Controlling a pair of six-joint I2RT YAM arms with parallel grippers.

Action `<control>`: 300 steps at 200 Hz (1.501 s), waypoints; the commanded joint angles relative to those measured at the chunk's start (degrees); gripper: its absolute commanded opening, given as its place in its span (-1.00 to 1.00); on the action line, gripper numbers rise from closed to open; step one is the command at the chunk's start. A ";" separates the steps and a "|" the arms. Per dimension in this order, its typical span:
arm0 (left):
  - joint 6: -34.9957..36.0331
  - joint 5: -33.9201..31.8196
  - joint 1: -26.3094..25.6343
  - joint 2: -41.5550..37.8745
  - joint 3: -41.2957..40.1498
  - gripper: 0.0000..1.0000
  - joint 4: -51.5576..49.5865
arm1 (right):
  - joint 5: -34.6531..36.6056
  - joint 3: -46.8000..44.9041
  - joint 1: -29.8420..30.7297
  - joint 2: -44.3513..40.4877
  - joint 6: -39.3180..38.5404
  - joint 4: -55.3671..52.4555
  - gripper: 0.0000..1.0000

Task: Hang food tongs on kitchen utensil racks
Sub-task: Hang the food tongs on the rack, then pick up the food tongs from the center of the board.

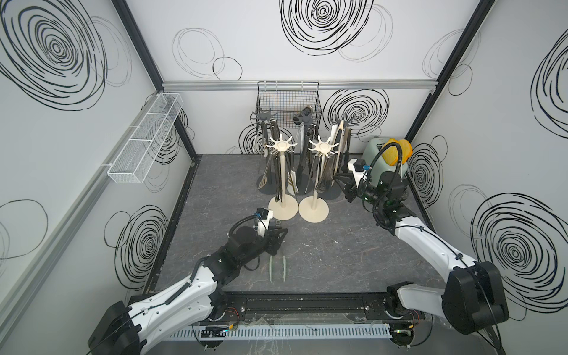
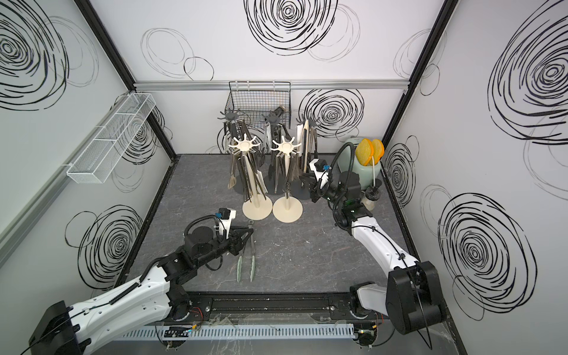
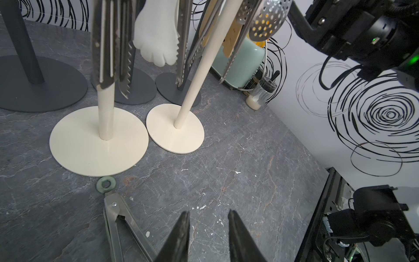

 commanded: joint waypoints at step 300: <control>-22.24 -18.14 -10.98 42.65 27.64 -0.27 -39.33 | 22.07 -10.48 5.65 -18.69 12.70 -23.57 0.43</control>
